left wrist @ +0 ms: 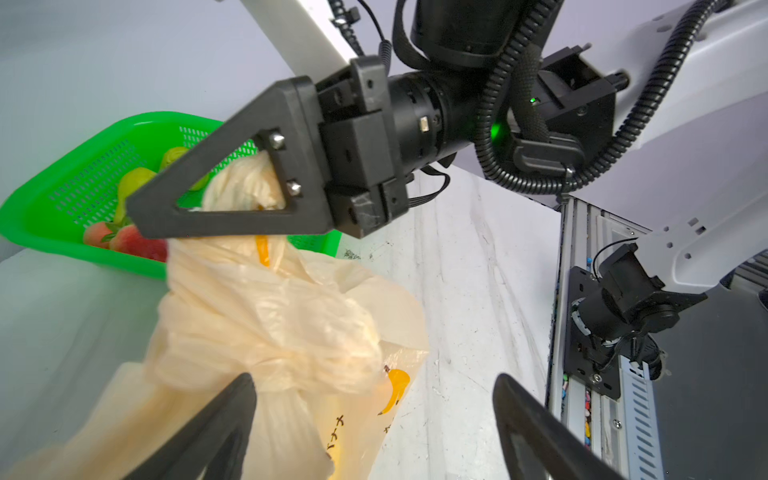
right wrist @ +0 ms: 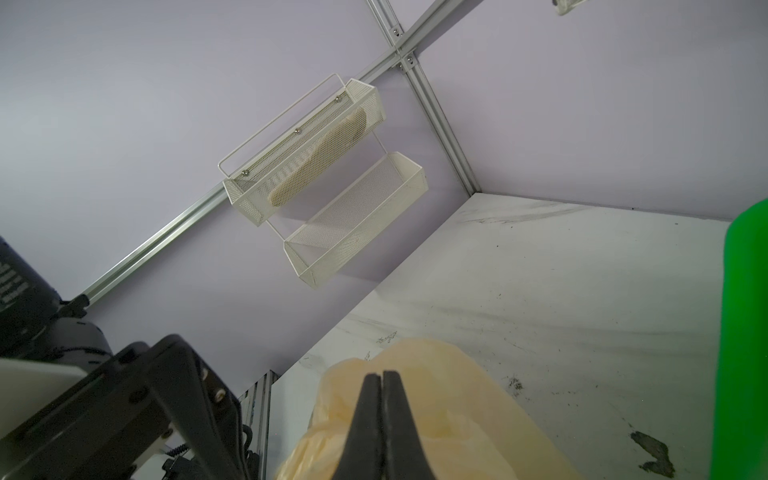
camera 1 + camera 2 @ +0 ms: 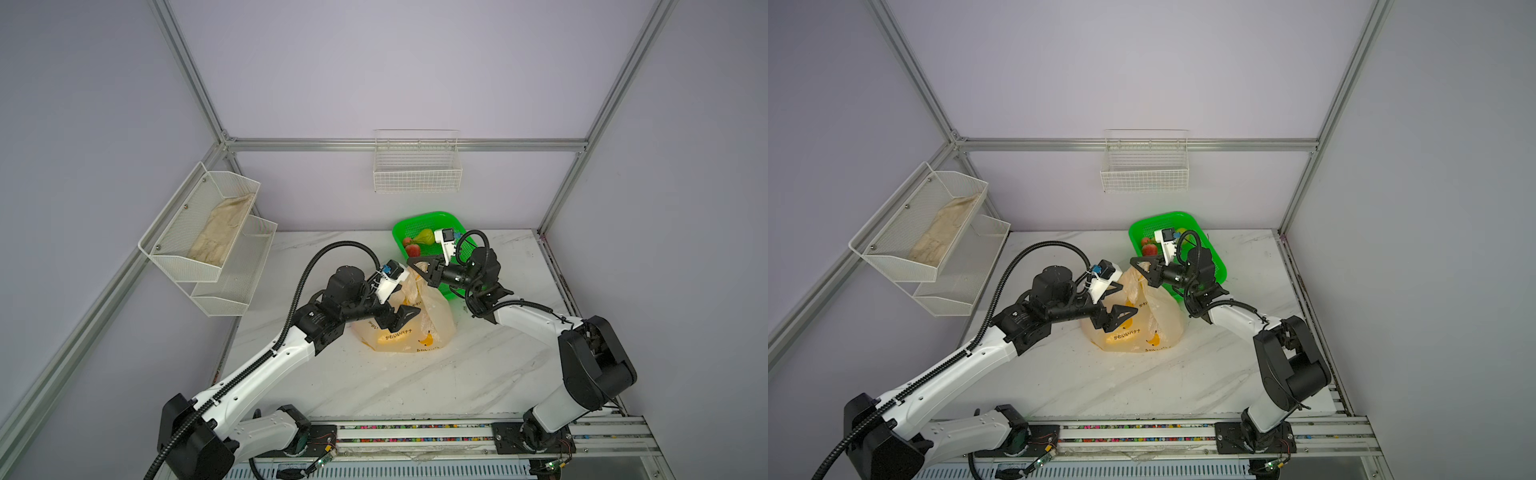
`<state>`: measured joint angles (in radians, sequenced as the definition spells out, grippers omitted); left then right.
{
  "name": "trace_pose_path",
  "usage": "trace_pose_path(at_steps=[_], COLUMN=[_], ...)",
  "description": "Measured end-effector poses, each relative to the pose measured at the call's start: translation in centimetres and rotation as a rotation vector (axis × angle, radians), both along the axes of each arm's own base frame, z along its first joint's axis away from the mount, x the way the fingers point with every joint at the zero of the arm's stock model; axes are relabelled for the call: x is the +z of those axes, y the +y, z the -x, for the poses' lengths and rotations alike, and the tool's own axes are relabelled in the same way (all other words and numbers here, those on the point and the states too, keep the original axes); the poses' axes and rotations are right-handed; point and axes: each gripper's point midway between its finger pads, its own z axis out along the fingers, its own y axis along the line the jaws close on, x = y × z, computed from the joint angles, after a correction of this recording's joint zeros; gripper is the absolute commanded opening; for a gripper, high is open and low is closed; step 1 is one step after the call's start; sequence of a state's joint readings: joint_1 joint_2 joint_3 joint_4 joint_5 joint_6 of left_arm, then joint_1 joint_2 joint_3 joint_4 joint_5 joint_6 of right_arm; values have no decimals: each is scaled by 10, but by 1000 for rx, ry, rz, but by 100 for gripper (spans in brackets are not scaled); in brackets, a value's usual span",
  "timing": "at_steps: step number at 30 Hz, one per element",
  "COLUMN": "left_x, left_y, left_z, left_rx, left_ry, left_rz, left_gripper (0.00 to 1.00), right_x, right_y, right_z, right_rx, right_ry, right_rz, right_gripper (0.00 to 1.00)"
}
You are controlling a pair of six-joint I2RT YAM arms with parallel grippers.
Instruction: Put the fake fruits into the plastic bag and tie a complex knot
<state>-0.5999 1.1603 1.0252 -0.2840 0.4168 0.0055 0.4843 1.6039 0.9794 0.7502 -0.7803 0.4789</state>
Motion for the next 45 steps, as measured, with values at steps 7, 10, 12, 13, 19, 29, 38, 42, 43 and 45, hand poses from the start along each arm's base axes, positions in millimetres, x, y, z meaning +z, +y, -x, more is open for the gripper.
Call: trace_pose_path(at_steps=[7, 10, 12, 13, 19, 29, 38, 42, 43, 45], left_x=[23, 28, 29, 29, 17, -10, -18, -21, -21, -22], left_y=[38, 36, 31, 27, 28, 16, 1, -4, -5, -6], left_z=[-36, -47, -52, -55, -62, -63, -63, -60, -59, -59], left_rx=[120, 96, 58, 32, -97, -239, -306, -328, -332, -340], left_ry=[-35, -38, -32, -28, 45, 164, 227, 239, 240, 247], left_rz=[3, -8, -19, -25, -35, -12, 27, 33, 36, 43], left_gripper=[94, 96, 95, 94, 93, 86, 71, 63, 61, 55], right_x=[2, 2, 3, 5, 11, 11, 14, 16, 16, 16], right_y=[2, 2, 3, 3, 4, 4, 6, 7, 7, 8], right_z=[4, 5, 6, 7, 7, 8, 9, 9, 9, 10], right_rx=[25, 32, 41, 46, 51, 50, 55, 54, 54, 56], right_ry=[-53, -73, -85, -90, -125, -134, -143, -147, -147, -146], right_rz=[16, 22, 24, 24, 28, 37, 37, 35, 35, 34], right_gripper=[0, 0, 0, 0, 0, 0, 0, 0, 0, 0])
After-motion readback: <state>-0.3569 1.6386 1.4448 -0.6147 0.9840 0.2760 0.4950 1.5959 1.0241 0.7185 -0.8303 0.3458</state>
